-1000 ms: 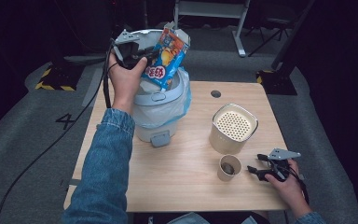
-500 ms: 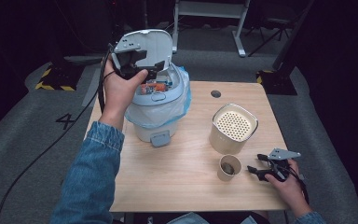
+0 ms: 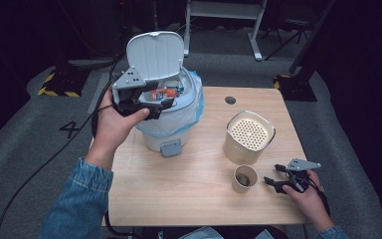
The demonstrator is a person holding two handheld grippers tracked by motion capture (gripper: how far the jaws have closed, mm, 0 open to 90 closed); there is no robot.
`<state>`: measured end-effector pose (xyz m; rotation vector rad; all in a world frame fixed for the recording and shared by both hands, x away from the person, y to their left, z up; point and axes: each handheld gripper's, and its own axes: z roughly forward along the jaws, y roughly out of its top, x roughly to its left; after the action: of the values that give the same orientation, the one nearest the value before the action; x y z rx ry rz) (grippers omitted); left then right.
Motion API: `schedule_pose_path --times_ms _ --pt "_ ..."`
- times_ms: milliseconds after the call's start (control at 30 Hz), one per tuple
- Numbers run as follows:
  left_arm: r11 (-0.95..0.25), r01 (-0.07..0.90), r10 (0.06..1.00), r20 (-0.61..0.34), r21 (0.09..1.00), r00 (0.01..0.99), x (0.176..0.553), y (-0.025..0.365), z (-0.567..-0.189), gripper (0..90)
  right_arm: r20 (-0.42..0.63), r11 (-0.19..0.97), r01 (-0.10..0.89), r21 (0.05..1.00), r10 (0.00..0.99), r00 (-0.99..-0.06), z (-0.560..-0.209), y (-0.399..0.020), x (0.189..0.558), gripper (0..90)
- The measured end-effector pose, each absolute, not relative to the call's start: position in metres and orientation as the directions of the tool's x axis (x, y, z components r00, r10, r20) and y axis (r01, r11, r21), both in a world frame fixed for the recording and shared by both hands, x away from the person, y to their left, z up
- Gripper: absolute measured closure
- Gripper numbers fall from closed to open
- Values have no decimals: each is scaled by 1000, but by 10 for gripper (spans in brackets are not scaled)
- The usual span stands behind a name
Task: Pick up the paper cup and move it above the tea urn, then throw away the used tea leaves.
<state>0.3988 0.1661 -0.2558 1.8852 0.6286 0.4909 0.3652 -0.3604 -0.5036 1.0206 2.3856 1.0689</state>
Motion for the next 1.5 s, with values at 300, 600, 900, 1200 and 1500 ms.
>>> schedule_pose_path --times_ms 300,600,900,1200,1500 --pt "-343 221 586 24 913 810 367 177 -301 295 -25 466 443 766 711 -703 -492 -361 360 210" --pt "-366 256 607 21 895 795 341 182 -354 293 3 490 420 764 648 -761 -484 -352 346 228" --pt "-376 358 607 -65 854 792 343 188 -410 309 13 513 389 765 592 -806 -480 -341 339 192" --pt "-446 427 630 -63 786 774 352 186 -453 309 16 535 338 774 517 -856 -480 -323 335 160" --pt "-574 461 649 32 677 760 358 171 -476 325 46 516 345 784 507 -861 -485 -295 336 171"
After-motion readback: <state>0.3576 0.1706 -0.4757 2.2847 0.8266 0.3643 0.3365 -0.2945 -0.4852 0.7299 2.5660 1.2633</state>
